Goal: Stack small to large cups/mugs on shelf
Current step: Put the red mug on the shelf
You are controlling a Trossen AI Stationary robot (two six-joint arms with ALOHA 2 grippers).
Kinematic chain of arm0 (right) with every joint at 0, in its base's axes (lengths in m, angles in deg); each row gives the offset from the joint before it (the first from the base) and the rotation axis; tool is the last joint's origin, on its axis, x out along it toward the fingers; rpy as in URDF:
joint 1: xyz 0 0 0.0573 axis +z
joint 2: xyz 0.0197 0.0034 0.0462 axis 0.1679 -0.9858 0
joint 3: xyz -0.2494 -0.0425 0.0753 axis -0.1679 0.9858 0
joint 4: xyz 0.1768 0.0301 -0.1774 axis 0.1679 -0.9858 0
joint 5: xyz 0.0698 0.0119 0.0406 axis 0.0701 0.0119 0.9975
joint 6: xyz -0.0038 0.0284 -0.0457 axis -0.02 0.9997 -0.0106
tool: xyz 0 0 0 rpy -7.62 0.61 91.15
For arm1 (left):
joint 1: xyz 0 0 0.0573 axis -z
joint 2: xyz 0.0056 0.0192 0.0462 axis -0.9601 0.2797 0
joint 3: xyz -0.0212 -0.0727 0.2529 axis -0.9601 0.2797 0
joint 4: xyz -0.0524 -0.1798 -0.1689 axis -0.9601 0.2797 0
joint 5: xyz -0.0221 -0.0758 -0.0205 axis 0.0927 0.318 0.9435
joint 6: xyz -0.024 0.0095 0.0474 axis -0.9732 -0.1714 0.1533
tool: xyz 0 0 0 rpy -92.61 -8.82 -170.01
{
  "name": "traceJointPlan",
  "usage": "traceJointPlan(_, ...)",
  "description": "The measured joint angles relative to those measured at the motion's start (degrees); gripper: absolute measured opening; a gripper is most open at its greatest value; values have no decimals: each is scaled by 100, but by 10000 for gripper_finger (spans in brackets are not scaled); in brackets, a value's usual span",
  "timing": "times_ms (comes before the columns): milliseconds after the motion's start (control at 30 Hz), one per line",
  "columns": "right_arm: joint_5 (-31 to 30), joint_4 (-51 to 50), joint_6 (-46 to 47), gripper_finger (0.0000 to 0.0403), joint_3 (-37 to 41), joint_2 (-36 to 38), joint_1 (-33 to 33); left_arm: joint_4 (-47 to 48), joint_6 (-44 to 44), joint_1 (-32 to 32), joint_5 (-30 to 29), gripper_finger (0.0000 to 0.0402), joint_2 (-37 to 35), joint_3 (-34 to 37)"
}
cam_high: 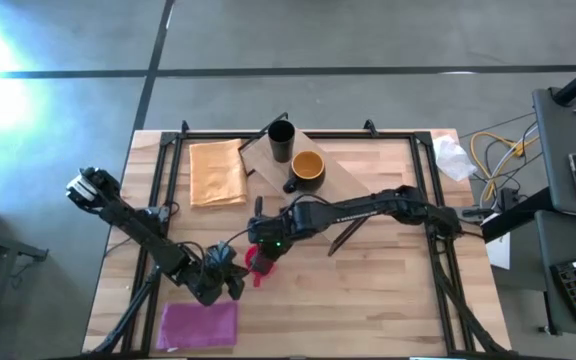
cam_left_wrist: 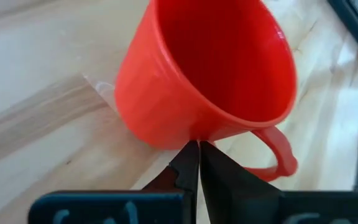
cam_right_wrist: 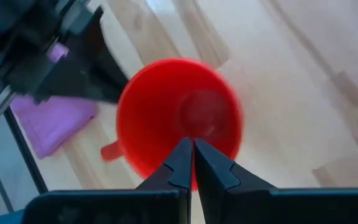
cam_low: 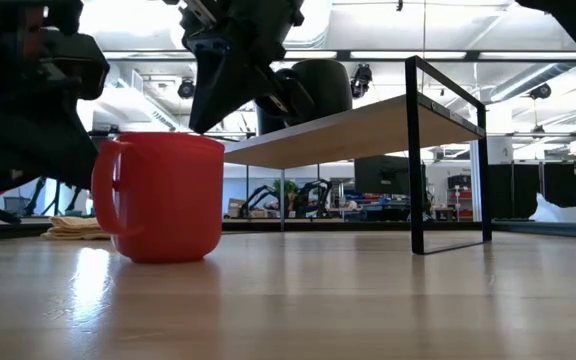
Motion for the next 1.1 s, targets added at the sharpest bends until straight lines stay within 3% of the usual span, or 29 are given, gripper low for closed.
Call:
traceJointPlan(567, 77, 19, 134, 9, -21, 0, 240, 614, -1, -367, -175, 0, -25, 2)
traceJointPlan(1100, -627, -203, -177, 9, -438, 0, 236, 549, 764, -900, -317, 0, -197, 2)
